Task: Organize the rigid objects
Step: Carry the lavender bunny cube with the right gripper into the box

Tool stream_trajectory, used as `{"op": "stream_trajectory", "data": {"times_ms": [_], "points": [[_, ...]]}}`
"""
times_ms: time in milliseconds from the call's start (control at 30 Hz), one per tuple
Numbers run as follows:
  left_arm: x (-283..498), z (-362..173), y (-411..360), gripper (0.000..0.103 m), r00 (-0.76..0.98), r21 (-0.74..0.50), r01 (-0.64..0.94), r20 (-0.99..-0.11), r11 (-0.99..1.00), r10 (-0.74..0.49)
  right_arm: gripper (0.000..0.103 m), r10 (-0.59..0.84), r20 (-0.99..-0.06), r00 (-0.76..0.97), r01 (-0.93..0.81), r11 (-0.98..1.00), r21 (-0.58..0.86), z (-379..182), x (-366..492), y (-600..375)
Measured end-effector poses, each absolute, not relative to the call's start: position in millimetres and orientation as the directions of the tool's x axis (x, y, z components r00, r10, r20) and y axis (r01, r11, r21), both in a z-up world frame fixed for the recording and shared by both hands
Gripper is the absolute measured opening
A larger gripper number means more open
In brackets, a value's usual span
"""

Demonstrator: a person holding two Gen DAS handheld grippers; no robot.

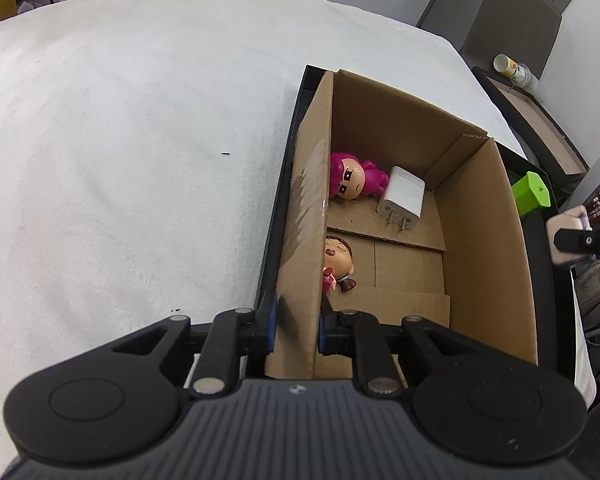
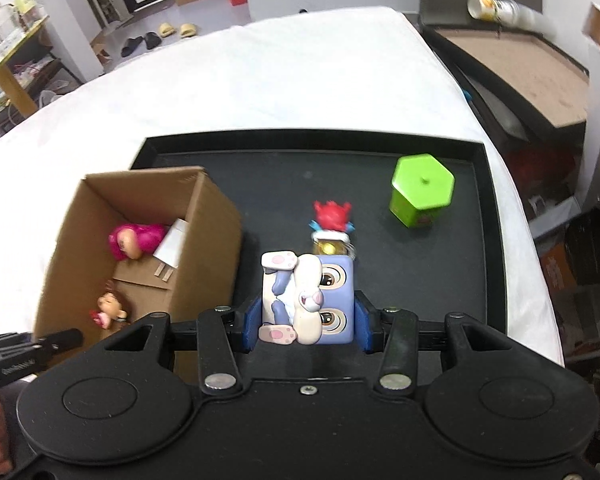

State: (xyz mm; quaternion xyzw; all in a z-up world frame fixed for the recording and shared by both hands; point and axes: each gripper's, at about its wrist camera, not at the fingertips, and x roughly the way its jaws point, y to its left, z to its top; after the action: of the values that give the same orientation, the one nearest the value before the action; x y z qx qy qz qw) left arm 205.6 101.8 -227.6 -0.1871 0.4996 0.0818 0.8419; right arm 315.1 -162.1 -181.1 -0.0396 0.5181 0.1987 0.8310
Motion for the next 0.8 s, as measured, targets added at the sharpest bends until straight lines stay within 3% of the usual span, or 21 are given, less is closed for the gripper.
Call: {"op": "stream_trajectory", "data": {"times_ms": [800], "points": [[199,-229,119,0.021,0.514,-0.305,-0.291,-0.849,0.907,-0.121,0.044,0.360,-0.861,0.358,-0.497,0.854,0.150,-148,287,-68]]}}
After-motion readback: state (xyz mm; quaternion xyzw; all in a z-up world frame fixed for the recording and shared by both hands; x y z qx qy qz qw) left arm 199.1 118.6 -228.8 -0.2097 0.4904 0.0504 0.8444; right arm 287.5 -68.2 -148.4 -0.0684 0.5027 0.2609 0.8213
